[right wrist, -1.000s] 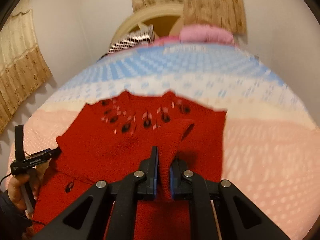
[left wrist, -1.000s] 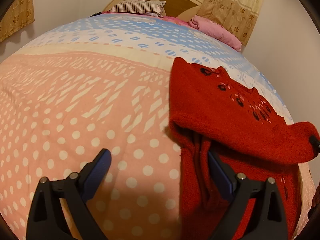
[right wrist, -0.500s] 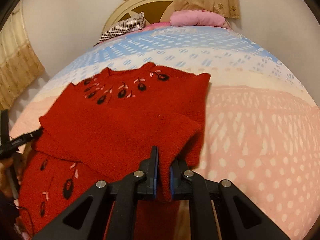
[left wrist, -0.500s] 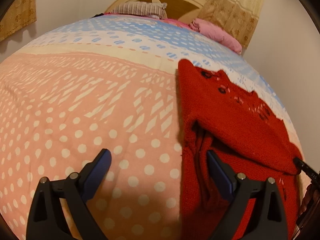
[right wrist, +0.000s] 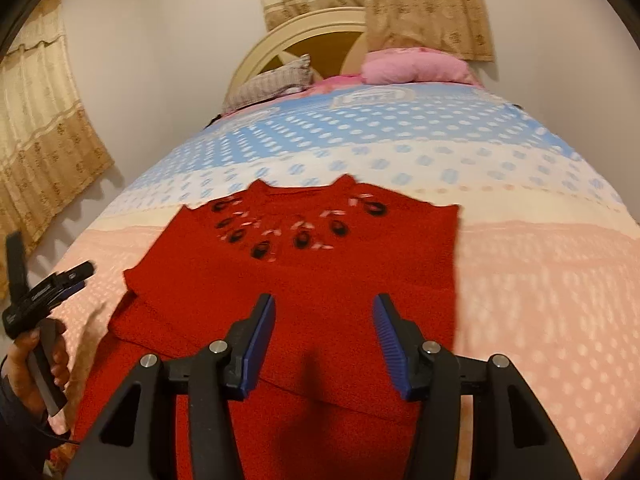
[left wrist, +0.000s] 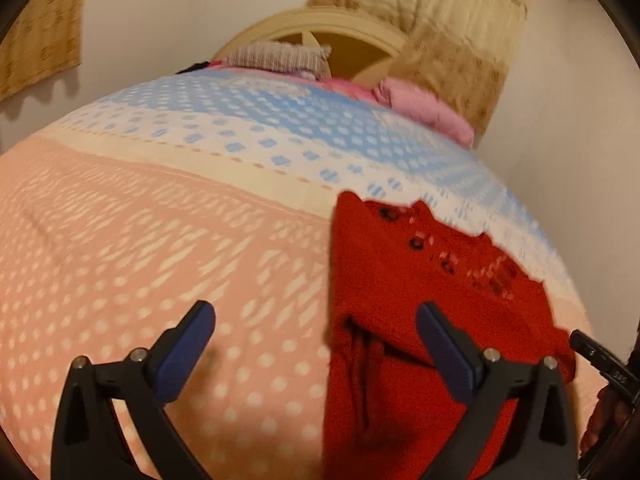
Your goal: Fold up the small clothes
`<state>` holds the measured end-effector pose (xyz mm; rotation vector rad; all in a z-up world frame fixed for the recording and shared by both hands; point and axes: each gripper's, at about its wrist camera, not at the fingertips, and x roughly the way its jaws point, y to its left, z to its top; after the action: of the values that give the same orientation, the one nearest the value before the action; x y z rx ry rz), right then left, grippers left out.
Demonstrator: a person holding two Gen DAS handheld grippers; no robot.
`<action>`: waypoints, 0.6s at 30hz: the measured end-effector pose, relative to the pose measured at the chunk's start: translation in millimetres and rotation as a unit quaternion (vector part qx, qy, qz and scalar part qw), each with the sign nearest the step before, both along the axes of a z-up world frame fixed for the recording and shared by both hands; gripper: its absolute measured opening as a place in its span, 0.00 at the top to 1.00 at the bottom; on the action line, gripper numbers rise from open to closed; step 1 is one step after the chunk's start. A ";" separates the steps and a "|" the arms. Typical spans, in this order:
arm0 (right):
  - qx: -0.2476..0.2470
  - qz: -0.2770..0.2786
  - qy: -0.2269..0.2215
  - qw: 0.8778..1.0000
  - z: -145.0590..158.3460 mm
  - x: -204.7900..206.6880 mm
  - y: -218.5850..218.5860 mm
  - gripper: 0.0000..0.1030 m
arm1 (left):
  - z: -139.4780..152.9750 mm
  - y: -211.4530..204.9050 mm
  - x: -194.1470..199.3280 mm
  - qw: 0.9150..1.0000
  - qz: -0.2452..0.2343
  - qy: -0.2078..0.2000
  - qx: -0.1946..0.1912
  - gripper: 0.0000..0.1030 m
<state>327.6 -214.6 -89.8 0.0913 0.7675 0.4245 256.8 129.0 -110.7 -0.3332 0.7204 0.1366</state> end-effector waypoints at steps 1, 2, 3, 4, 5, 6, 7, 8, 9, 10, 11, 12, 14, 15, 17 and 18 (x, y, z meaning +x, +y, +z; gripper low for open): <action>0.000 0.012 0.011 1.000 -5.7 5.0 6.6 0.47 | -7.0 -2.2 8.1 1.000 0.004 0.016 0.009 0.00; -0.001 0.016 0.020 1.000 -10.6 8.3 10.1 0.47 | -16.1 -3.0 15.9 0.999 0.008 0.035 0.013 0.00; -0.006 0.017 0.034 0.999 -17.8 12.2 13.3 0.47 | -27.1 -2.6 23.6 0.998 0.014 0.060 0.025 0.00; -0.016 0.013 0.049 0.999 -26.3 16.4 15.5 0.47 | -34.1 -1.5 26.1 0.996 0.022 0.074 0.036 0.00; -0.024 0.009 0.060 0.998 -33.6 18.5 16.3 0.46 | -41.6 3.9 28.0 0.996 0.024 0.084 0.023 0.00; -0.028 0.008 0.069 0.997 -40.5 20.0 15.9 0.46 | -43.6 11.4 26.8 0.996 0.028 0.082 0.001 0.00; -0.025 0.009 0.066 0.997 -44.3 18.0 14.8 0.46 | -43.1 15.9 25.6 0.995 0.042 0.087 0.005 0.00; -0.024 0.010 0.060 0.998 -44.3 14.9 14.7 0.45 | -43.9 17.3 25.0 0.995 0.048 0.091 0.017 0.00; -0.025 0.016 0.059 0.998 -43.9 11.4 16.3 0.44 | -45.4 18.2 25.2 0.994 0.047 0.094 0.028 0.00; -0.029 0.026 0.057 0.998 -42.5 8.1 18.9 0.43 | -46.1 18.8 24.8 0.994 0.045 0.095 0.027 0.00; -0.033 0.032 0.054 0.997 -40.7 4.9 20.2 0.43 | -46.3 19.3 24.9 0.994 0.043 0.096 0.028 0.00; -0.040 0.039 0.047 0.997 -38.2 2.4 23.0 0.43 | -46.7 19.1 25.0 0.994 0.043 0.098 0.032 0.00; -0.038 0.034 0.035 0.998 -33.1 -0.2 21.3 0.42 | -47.0 18.2 22.2 0.994 0.046 0.098 0.034 0.00; -0.031 0.026 0.033 0.999 -31.9 0.5 18.2 0.42 | -45.7 17.5 21.1 0.994 0.046 0.098 0.035 0.00; -0.019 0.011 0.056 0.998 -38.4 7.1 10.5 0.42 | -46.0 17.9 17.3 0.993 0.048 0.098 0.036 0.00; -0.019 0.009 0.068 0.997 -44.1 9.8 8.0 0.42 | -46.4 17.8 14.7 0.993 0.048 0.098 0.038 0.00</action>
<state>337.5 -206.5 -133.9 0.0790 0.9114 0.4243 271.4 146.8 -157.1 -0.2835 0.8910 0.2906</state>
